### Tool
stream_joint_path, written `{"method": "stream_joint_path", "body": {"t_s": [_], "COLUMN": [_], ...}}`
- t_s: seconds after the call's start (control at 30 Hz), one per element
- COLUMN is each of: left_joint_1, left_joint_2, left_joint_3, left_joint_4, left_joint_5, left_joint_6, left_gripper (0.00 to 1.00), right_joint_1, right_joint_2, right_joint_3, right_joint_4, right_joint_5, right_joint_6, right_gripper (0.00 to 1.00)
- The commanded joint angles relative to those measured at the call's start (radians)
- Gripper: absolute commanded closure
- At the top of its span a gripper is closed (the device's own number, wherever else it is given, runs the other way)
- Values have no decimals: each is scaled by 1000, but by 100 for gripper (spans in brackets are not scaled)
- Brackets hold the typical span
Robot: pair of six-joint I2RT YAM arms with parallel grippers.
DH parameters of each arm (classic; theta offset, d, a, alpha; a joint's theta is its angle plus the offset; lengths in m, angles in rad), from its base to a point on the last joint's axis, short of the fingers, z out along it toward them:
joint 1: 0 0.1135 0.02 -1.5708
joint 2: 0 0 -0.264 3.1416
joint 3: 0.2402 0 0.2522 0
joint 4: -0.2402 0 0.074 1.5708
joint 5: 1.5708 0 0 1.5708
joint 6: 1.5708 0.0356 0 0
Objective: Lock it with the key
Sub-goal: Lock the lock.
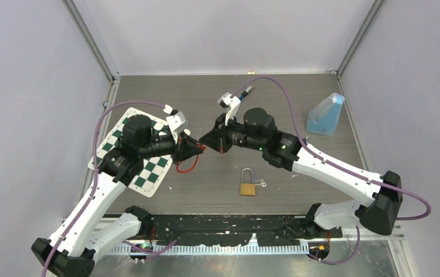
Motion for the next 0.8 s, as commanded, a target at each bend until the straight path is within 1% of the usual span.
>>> {"method": "stream_joint_path", "body": {"t_s": [0.0,0.13,0.2,0.4,0.57,0.77], "left_joint_1": [-5,-5,-5,-5,-5,-5], "left_joint_2": [-5,16,31,59,85,121], "left_joint_3": [72,86,96,109,118,140], "left_joint_4": [29,-10,-23,-45,-64,-99], "left_joint_5": [140,223,252,331,357,397], "left_joint_6": [19,13,10,7,12,37], "left_gripper": [100,100,100,100,100,100], "right_joint_1": [-6,-19,-20,-20,-27,-52], "right_joint_2": [-94,-144,-156,-188,-207,-195], "right_joint_3": [-83,-160,-174,-203,-220,-224], "right_joint_4": [231,417,453,504,530,591], "right_joint_5": [-131,-343,-392,-444,-473,-603], "right_joint_6": [-111,-152,-168,-250,-320,-346], "right_gripper": [95,95,95,95,95,95]}}
